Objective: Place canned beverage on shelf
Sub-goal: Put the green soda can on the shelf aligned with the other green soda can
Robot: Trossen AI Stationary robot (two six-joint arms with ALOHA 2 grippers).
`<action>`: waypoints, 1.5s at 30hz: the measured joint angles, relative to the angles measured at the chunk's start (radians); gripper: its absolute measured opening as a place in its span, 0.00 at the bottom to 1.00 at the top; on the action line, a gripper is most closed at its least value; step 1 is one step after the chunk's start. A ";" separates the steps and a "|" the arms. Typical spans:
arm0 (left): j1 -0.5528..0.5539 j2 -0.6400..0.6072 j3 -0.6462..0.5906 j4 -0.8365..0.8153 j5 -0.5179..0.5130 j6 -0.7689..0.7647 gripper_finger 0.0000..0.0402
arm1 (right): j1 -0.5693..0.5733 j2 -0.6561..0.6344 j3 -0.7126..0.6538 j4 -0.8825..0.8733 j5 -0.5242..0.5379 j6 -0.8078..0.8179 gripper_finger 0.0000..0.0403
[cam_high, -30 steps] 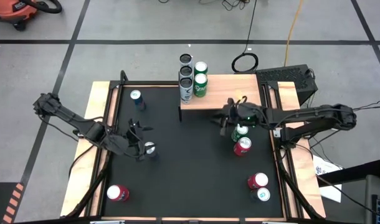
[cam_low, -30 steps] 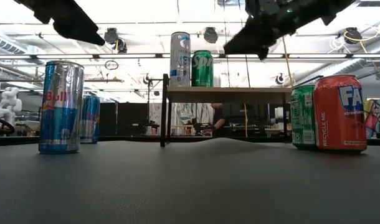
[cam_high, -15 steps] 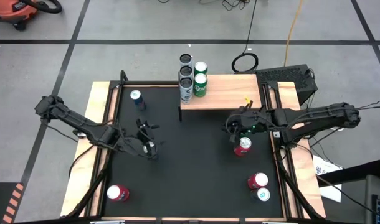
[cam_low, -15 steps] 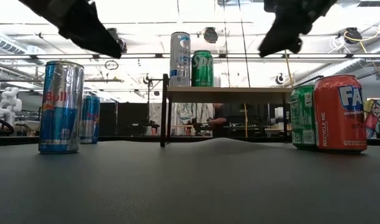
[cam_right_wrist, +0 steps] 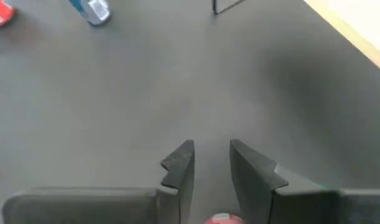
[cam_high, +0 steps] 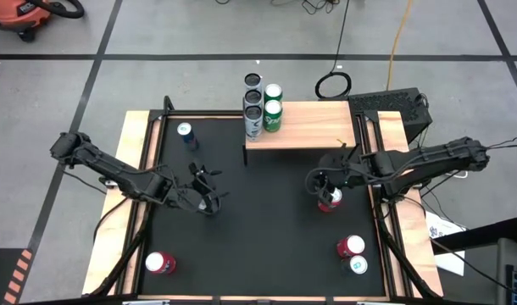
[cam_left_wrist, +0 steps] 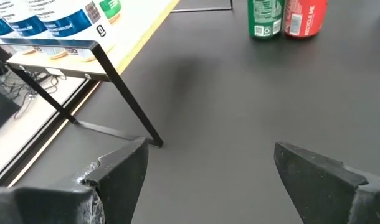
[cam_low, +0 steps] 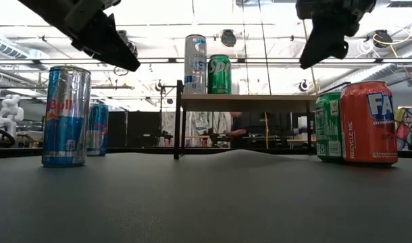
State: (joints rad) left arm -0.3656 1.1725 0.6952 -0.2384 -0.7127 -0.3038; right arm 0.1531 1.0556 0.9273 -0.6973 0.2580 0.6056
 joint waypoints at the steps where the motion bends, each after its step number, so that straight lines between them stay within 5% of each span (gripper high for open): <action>1: 0.000 0.000 0.000 0.000 0.000 0.000 0.86 | 0.006 -0.002 0.005 -0.010 -0.014 0.009 0.24; 18: 0.032 0.000 0.000 0.051 -0.001 0.022 0.86 | 0.078 0.046 0.132 -0.495 -0.130 0.230 0.69; 33: 0.032 0.000 0.000 0.050 0.000 0.021 0.86 | 0.085 0.090 0.078 -0.474 -0.156 0.247 0.72; 39: 0.032 0.000 0.000 0.058 0.000 0.021 0.86 | 0.061 0.087 0.077 -0.475 -0.027 0.325 0.70; 45: 0.032 0.000 0.000 0.065 0.001 0.021 0.86 | 0.051 0.063 0.077 -0.468 -0.016 0.328 0.69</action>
State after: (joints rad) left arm -0.3332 1.1725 0.6949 -0.1734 -0.7116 -0.2829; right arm 0.2039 1.1188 1.0046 -1.1650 0.2422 0.9332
